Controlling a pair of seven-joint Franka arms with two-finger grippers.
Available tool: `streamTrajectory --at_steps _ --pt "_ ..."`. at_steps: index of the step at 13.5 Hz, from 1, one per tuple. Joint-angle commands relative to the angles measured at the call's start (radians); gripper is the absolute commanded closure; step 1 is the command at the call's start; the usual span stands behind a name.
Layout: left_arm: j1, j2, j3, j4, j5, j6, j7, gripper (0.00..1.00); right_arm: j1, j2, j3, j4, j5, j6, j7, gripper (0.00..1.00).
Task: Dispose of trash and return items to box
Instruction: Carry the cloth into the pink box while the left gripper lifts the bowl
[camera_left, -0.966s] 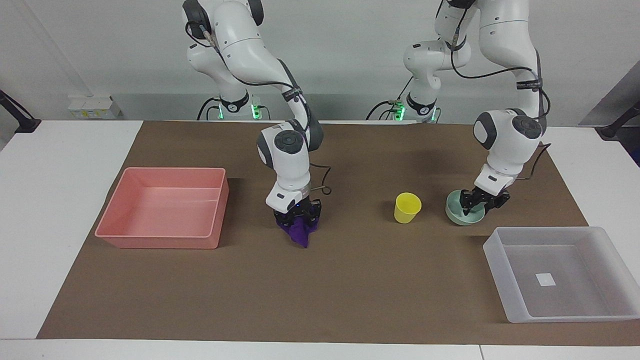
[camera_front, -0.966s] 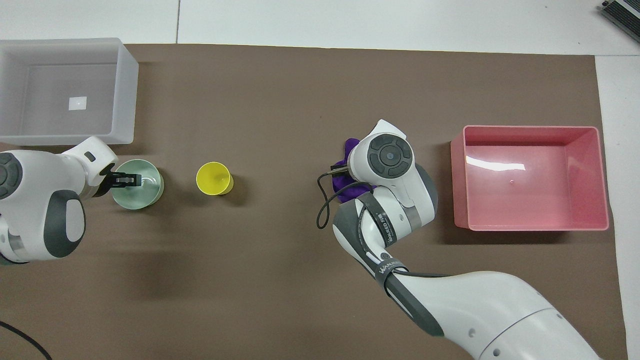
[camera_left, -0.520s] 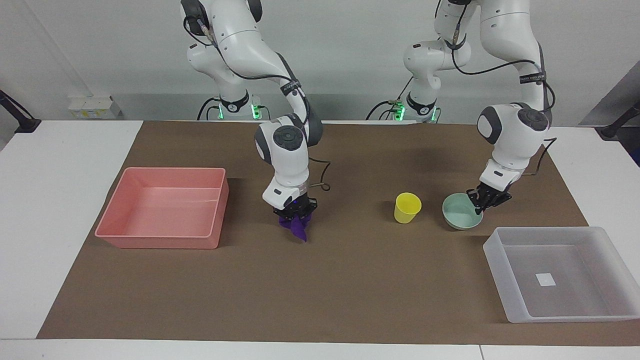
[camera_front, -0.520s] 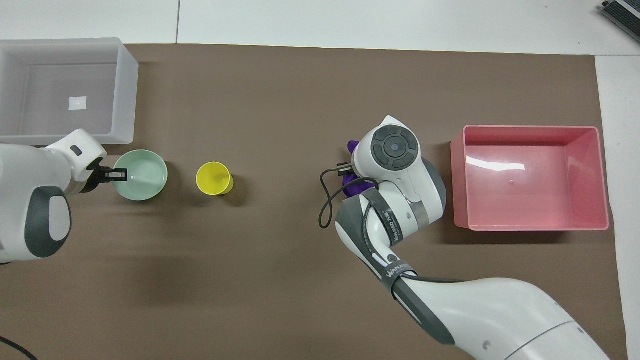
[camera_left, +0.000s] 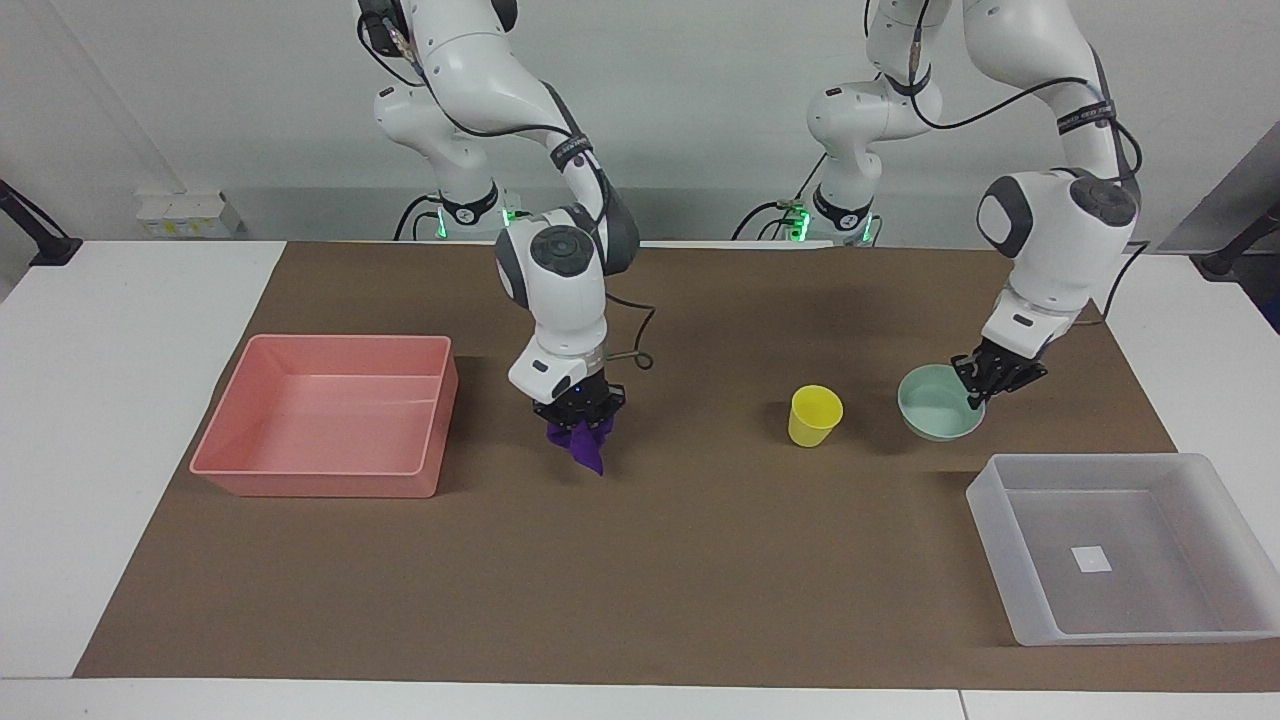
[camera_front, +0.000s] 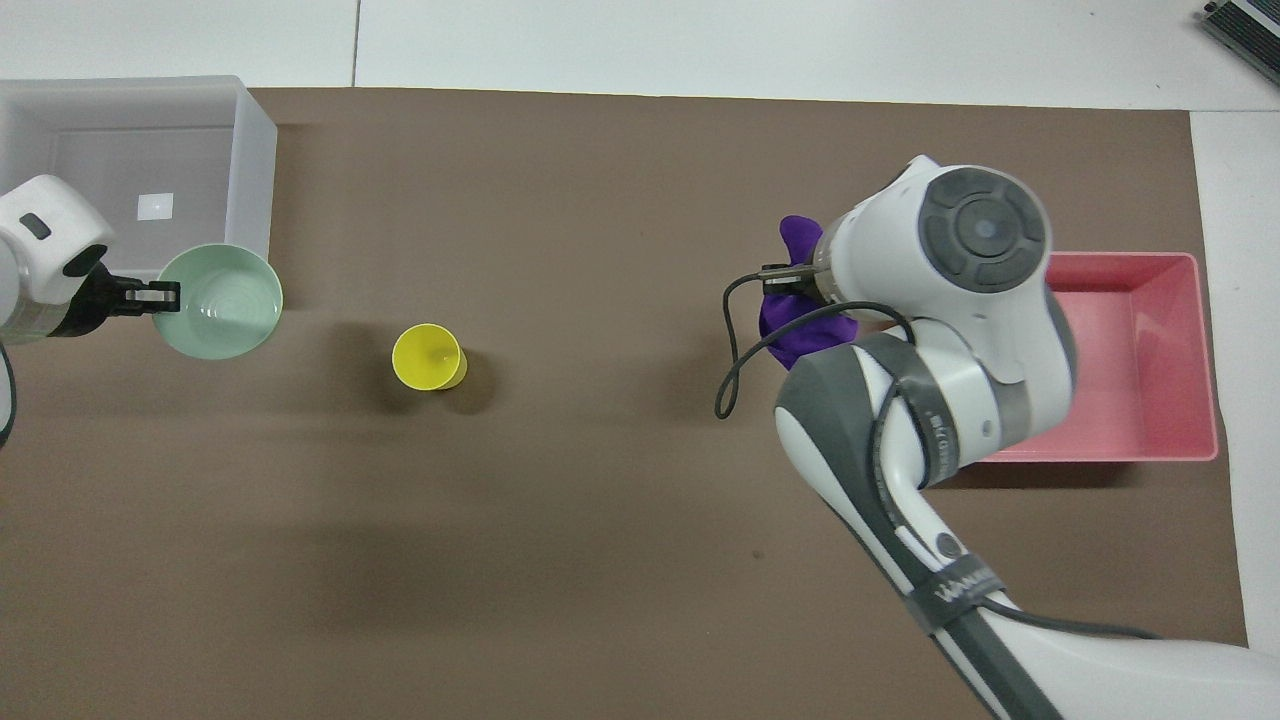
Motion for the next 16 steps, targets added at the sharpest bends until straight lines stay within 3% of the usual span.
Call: streamTrajectory --at_steps 1,5,9,12,16 --pt "0.038 0.146 -0.001 0.188 -0.009 -0.023 0.016 1.0 -0.09 -0.09 0.007 -0.017 -0.01 -0.075 -0.076 1.0" --pt "0.083 0.339 -0.001 0.428 0.002 -0.021 0.017 1.0 -0.274 -0.145 0.01 -0.086 -0.007 -0.122 -0.297 1.0" --pt "0.14 0.585 -0.006 0.747 0.002 -0.035 0.023 1.0 -0.423 -0.204 0.01 -0.323 -0.004 0.112 -0.455 1.0" --pt "0.155 0.662 0.0 0.796 0.003 -0.008 0.037 1.0 -0.473 -0.123 0.01 -0.367 0.015 0.212 -0.461 1.0" --pt "0.163 0.688 -0.001 0.781 0.021 0.042 0.046 1.0 -0.477 -0.08 0.01 -0.485 0.015 0.404 -0.454 1.0"
